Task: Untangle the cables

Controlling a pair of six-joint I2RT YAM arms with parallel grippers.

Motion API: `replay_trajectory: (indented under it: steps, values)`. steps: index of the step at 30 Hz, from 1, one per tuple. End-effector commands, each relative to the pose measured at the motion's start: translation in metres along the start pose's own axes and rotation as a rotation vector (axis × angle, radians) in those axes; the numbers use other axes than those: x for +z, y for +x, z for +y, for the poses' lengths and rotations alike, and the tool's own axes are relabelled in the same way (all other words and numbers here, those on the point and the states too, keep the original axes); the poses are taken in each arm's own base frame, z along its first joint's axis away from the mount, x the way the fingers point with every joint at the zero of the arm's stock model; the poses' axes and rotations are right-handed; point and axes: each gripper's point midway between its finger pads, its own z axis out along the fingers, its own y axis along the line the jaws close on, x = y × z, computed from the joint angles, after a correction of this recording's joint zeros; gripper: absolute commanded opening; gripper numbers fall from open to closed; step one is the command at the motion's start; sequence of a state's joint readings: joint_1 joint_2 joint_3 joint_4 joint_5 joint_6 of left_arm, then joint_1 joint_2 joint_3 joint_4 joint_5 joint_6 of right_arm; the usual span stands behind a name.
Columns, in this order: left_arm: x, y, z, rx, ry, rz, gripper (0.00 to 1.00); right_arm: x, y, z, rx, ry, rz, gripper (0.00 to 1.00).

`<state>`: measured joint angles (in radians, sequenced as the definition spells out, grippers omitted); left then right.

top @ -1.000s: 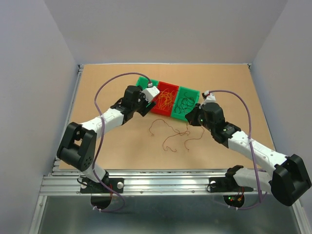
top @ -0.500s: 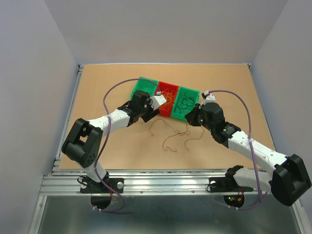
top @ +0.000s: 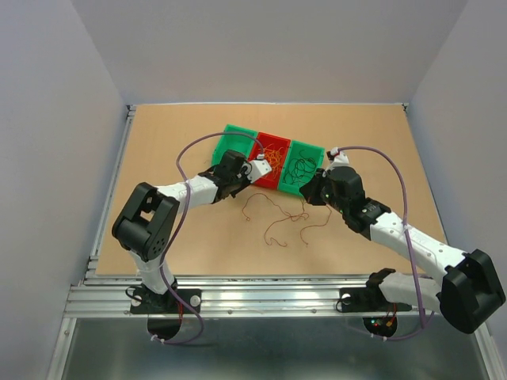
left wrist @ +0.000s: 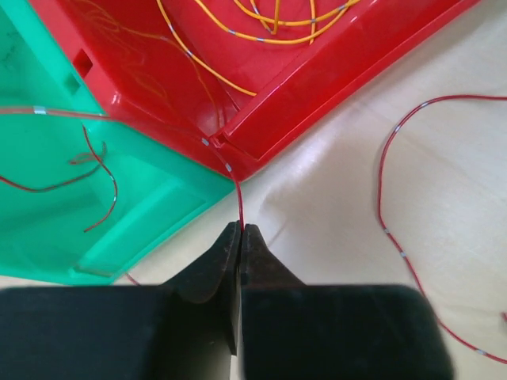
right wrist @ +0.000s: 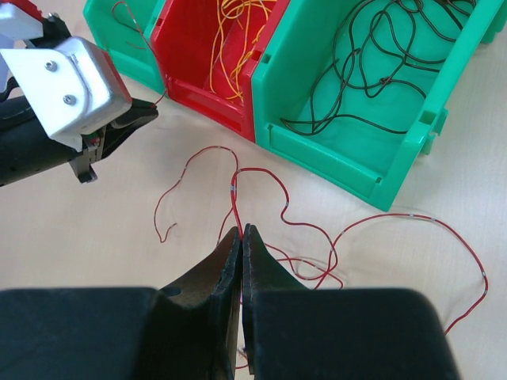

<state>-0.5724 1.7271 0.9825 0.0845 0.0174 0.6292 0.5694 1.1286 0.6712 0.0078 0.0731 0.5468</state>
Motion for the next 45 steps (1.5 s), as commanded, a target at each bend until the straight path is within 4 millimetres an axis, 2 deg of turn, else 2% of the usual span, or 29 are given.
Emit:
replay_trajectory:
  steps: [1, 4, 7, 8, 11, 12, 13, 14, 15, 19, 20, 21, 23, 24, 26, 31, 32, 35, 38, 41, 45]
  values:
    - [-0.011, -0.025, 0.023, -0.026, -0.091, -0.065, 0.00, 0.001, -0.008, 0.006, 0.002, -0.027, -0.026, 0.06]
    - [-0.025, -0.036, 0.036, -0.064, -0.125, -0.127, 0.00, 0.001, -0.007, 0.006, 0.003, -0.027, -0.023, 0.06]
    - [-0.034, -0.044, 0.044, -0.138, -0.068, -0.200, 0.00, 0.002, -0.007, 0.006, 0.001, -0.028, -0.022, 0.06]
    - [-0.037, -0.042, 0.056, -0.168, -0.069, -0.212, 0.00, 0.002, -0.008, 0.006, 0.001, -0.028, -0.024, 0.06]
    - [-0.041, -0.051, 0.066, -0.223, 0.000, -0.266, 0.00, 0.003, -0.006, 0.006, 0.003, -0.027, -0.019, 0.06]
    - [-0.038, -0.044, 0.076, -0.248, 0.005, -0.262, 0.00, 0.003, -0.006, 0.006, 0.001, -0.028, -0.019, 0.06]
    - [-0.039, -0.049, 0.075, -0.256, 0.037, -0.282, 0.00, 0.003, -0.007, 0.006, 0.001, -0.027, -0.019, 0.06]
    - [-0.040, -0.053, 0.083, -0.272, 0.039, -0.297, 0.00, 0.004, -0.005, 0.005, 0.001, -0.024, -0.016, 0.06]
    - [-0.037, -0.051, 0.086, -0.286, 0.047, -0.293, 0.00, 0.004, -0.005, 0.005, 0.001, -0.022, -0.015, 0.06]
    - [-0.024, -0.061, 0.091, -0.345, 0.091, -0.276, 0.00, 0.006, -0.004, 0.004, 0.000, -0.018, -0.009, 0.06]
    - [-0.021, -0.060, 0.086, -0.365, 0.127, -0.251, 0.00, 0.007, -0.003, 0.004, 0.000, -0.018, -0.007, 0.06]
    - [-0.015, -0.068, 0.092, -0.375, 0.137, -0.254, 0.00, 0.007, -0.004, 0.004, -0.001, -0.017, -0.007, 0.06]
    - [-0.013, -0.072, 0.087, -0.436, 0.195, -0.230, 0.00, 0.007, -0.003, 0.004, -0.001, -0.016, -0.006, 0.06]
    - [-0.012, -0.081, 0.092, -0.447, 0.205, -0.239, 0.00, 0.007, -0.003, 0.004, -0.002, -0.018, -0.009, 0.06]
    - [-0.016, -0.084, 0.092, -0.494, 0.214, -0.228, 0.00, 0.006, -0.004, 0.005, -0.002, -0.019, -0.011, 0.06]
    - [-0.042, -0.096, 0.106, -0.484, 0.138, -0.274, 0.00, 0.006, -0.004, 0.005, 0.000, -0.022, -0.010, 0.06]
    - [-0.044, -0.094, 0.104, -0.464, 0.135, -0.276, 0.00, 0.006, -0.004, 0.005, 0.000, -0.022, -0.010, 0.06]
    - [-0.053, -0.104, 0.093, -0.399, 0.157, -0.314, 0.00, 0.007, -0.003, 0.005, 0.000, -0.023, -0.005, 0.06]
    - [-0.046, -0.106, 0.069, -0.349, 0.234, -0.315, 0.00, 0.008, -0.002, 0.005, -0.001, -0.019, -0.002, 0.06]
    - [-0.036, -0.106, 0.054, -0.316, 0.282, -0.299, 0.00, 0.008, -0.002, 0.004, -0.002, -0.016, -0.001, 0.06]
    - [-0.031, -0.105, 0.052, -0.299, 0.294, -0.294, 0.00, 0.009, -0.001, 0.004, -0.002, -0.019, 0.001, 0.06]
